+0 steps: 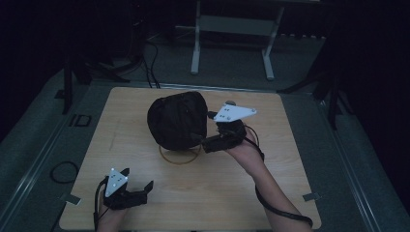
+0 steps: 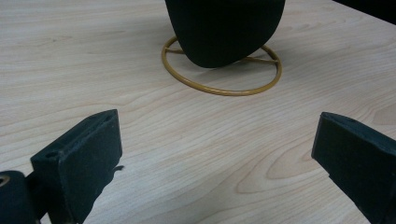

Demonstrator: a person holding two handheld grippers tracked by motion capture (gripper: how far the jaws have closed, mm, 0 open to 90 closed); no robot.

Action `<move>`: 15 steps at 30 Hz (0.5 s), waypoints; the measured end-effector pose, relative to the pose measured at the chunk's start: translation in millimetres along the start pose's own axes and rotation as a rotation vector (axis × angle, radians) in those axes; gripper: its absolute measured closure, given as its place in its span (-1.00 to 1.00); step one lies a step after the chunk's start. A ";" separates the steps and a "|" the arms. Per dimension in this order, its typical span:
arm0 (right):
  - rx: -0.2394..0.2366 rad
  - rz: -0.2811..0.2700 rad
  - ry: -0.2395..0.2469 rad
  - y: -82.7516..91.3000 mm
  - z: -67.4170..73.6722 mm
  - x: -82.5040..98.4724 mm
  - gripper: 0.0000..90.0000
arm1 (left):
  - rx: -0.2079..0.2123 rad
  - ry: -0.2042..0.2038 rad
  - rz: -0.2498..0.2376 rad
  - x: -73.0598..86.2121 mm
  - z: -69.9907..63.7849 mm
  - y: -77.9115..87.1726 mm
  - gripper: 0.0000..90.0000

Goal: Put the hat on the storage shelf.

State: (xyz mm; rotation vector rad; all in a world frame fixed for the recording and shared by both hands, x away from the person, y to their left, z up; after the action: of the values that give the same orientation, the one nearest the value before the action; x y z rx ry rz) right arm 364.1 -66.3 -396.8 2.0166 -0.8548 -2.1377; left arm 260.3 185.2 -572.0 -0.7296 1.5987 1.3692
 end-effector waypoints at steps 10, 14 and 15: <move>0.016 0.012 -0.018 16.2 -2.7 36.8 -0.72 | -0.005 -0.003 0.001 0.3 1.4 0.3 -0.95; 0.009 0.019 -0.043 20.1 -2.6 59.6 -0.72 | -0.006 -0.004 0.007 0.8 1.6 0.0 -0.95; 0.011 0.019 -0.050 20.5 -2.6 63.5 -0.72 | -0.008 -0.006 0.004 0.4 1.7 0.1 -0.95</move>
State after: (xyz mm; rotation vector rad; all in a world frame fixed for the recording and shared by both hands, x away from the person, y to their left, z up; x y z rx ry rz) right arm 351.9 -111.4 -444.6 1.9599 -0.8906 -2.1875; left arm 260.4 186.9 -572.4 -0.7264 1.5915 1.3797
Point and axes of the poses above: each handheld gripper's, and its own axes: y roughly backward along the jaws, x roughly out of its underside, z roughly to its left, the point moved 6 cm from there along -y, roughly forward along the jaws, and after that the axes turned 11 degrees about -x, right-handed, at the moved point
